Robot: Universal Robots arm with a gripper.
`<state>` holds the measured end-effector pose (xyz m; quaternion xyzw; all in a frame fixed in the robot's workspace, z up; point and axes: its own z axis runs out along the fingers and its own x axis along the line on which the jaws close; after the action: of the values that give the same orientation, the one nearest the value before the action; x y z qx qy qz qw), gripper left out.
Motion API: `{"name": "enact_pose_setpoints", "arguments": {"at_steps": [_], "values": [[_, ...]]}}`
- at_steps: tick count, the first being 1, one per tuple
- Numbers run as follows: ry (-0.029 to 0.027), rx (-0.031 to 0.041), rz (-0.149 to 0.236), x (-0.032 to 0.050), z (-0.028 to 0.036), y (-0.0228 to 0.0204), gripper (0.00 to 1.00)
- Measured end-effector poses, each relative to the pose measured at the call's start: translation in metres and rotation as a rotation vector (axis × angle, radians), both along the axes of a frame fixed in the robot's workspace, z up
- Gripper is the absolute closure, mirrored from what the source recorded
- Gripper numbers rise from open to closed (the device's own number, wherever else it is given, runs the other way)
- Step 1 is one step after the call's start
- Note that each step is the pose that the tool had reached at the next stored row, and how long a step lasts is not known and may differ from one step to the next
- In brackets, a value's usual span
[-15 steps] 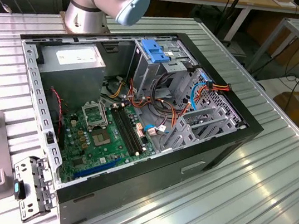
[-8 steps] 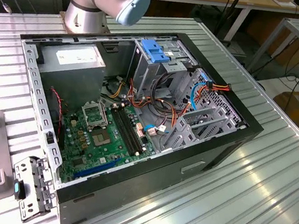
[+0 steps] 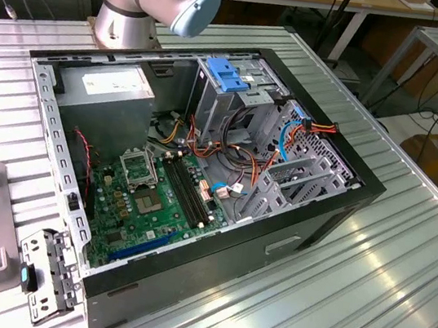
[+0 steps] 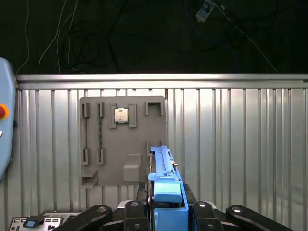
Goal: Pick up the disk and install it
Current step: 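Pick up the disk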
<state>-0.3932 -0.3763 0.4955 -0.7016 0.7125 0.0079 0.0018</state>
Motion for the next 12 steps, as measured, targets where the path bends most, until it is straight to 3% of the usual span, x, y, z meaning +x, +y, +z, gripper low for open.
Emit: {"name": "enact_pose_setpoints", "arguments": {"at_steps": [3,12], "values": [[0.0001,-0.0001,0.0,0.0087,0.0001,0.0,0.63],[0.0002,-0.0001,-0.003,0.0168,0.0004,0.0,0.63]]}}
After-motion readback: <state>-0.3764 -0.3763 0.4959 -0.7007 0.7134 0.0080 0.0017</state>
